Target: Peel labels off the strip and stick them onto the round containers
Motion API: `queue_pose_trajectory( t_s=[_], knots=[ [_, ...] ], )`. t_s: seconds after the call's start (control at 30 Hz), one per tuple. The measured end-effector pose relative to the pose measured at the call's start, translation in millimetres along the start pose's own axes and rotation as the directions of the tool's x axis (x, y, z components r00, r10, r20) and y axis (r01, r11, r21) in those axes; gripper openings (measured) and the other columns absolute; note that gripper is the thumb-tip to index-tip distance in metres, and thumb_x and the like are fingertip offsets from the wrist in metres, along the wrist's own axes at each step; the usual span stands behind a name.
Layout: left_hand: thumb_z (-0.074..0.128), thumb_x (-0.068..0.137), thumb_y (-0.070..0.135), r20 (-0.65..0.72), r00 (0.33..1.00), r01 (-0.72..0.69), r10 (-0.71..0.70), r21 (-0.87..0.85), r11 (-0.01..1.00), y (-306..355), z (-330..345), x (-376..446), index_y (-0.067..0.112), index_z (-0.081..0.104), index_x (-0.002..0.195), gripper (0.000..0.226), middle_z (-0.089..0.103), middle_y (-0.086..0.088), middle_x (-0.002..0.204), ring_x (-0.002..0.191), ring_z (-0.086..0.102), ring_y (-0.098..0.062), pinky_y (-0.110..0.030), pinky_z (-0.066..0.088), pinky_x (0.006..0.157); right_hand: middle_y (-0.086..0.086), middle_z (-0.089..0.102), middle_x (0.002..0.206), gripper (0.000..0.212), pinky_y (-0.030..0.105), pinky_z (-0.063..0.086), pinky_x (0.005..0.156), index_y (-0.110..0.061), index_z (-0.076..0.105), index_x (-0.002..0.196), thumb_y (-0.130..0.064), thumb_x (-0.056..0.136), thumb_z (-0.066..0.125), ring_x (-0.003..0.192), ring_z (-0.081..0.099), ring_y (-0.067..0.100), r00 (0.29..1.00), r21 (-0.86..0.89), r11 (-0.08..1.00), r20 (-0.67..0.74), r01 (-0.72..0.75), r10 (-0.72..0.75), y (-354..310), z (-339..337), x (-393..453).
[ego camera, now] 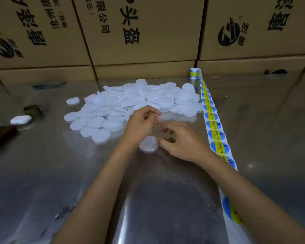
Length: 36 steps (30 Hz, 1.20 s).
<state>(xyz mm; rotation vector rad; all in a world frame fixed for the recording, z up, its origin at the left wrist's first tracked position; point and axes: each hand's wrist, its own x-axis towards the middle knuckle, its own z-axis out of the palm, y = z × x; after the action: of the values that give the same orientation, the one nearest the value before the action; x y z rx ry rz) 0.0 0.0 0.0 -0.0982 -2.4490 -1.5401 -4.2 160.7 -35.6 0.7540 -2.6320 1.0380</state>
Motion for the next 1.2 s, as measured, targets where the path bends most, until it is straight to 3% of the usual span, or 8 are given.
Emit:
queue_pose_trajectory(
  t_s=[0.2,0.43,0.57,0.7,0.83,0.97,1.1,1.2],
  knots=[
    [0.046,0.099,0.003,-0.016,0.996,0.080,-0.085,-0.198,0.977,1.5,-17.7,0.1,0.007,0.071,0.100,0.025,0.075,-0.010,0.093,0.080,0.067,-0.017,-0.036,0.055,0.078,-0.016,0.059,0.117,0.035,0.037,0.038,0.097,-0.031,0.068,0.108,-0.054,0.080,0.070,0.113,0.050,0.012,0.986,-0.085,0.989,0.127,0.122,-0.111,-0.6,6.8,-6.1],
    [0.048,0.098,0.005,0.062,0.991,0.126,-0.116,-0.193,0.973,4.8,-18.5,-0.6,0.014,0.072,0.102,0.026,0.077,-0.001,0.098,0.095,0.071,-0.016,-0.030,0.055,0.087,-0.002,0.064,0.077,0.009,0.041,0.047,0.085,-0.017,0.069,0.084,-0.023,0.090,0.067,0.084,0.053,0.016,0.990,-0.036,0.994,0.091,0.107,-0.104,6.2,0.7,-4.9],
    [0.049,0.097,0.001,0.202,0.976,0.100,-0.082,-0.082,0.992,3.0,-17.7,-2.8,0.016,0.071,0.106,0.028,0.076,0.001,0.104,0.097,0.069,-0.003,-0.016,0.050,0.083,-0.002,0.059,0.074,0.024,0.033,0.046,0.074,-0.025,0.064,0.082,-0.048,0.082,0.070,0.077,0.051,0.010,0.991,-0.031,0.998,0.123,0.060,-0.056,7.6,-5.1,-7.1],
    [0.051,0.094,-0.002,0.326,0.943,0.076,-0.071,-0.003,0.997,2.0,-11.3,-8.0,0.015,0.071,0.109,0.030,0.074,0.000,0.109,0.107,0.067,-0.007,-0.021,0.048,0.098,-0.010,0.056,0.072,0.033,0.024,0.038,0.062,-0.030,0.065,0.084,-0.057,0.070,0.078,0.072,0.050,0.001,0.991,-0.088,0.996,0.129,-0.017,0.028,6.9,-13.6,-7.8],
    [0.053,0.093,0.000,0.426,0.902,0.132,-0.071,-0.114,0.985,6.4,-6.7,-11.1,0.012,0.067,0.119,0.032,0.073,0.000,0.111,0.108,0.067,-0.010,-0.013,0.050,0.082,-0.010,0.068,0.071,0.022,0.022,0.050,0.067,-0.021,0.068,0.076,-0.040,0.078,0.078,0.069,0.062,0.000,0.988,0.224,0.963,0.053,-0.153,0.144,2.3,-17.6,-7.9],
    [0.063,0.084,0.005,0.468,0.883,0.129,-0.024,-0.194,0.973,5.2,-8.6,-12.5,0.023,0.062,0.127,0.047,0.070,0.001,0.121,0.112,0.066,-0.010,-0.025,0.055,0.094,0.002,0.074,0.074,0.038,0.020,0.050,0.064,-0.005,0.068,0.088,-0.043,0.086,0.071,0.069,0.068,0.011,0.925,0.472,0.809,0.039,-0.350,0.378,4.2,-27.9,-3.7],
    [0.067,0.089,-0.005,0.331,0.941,0.164,-0.073,-0.255,0.953,6.0,1.7,-15.0,0.014,0.065,0.118,0.034,0.073,-0.011,0.108,0.078,0.072,-0.021,-0.028,0.060,0.083,0.002,0.071,0.071,0.051,0.020,0.053,0.056,0.003,0.067,0.094,-0.047,0.090,0.066,0.061,0.066,0.011,0.875,0.618,0.676,0.043,-0.402,0.481,5.3,-39.7,-3.3],
    [0.069,0.090,0.000,0.295,0.948,0.222,-0.119,-0.344,0.913,2.0,0.7,-12.9,0.014,0.066,0.120,0.033,0.076,-0.011,0.101,0.067,0.068,-0.023,-0.025,0.059,0.077,0.002,0.073,0.076,0.045,0.020,0.052,0.059,0.002,0.067,0.096,-0.042,0.094,0.062,0.064,0.063,0.011,0.881,0.582,0.718,-0.004,-0.383,0.473,7.3,-54.9,-2.7]
  ],
)
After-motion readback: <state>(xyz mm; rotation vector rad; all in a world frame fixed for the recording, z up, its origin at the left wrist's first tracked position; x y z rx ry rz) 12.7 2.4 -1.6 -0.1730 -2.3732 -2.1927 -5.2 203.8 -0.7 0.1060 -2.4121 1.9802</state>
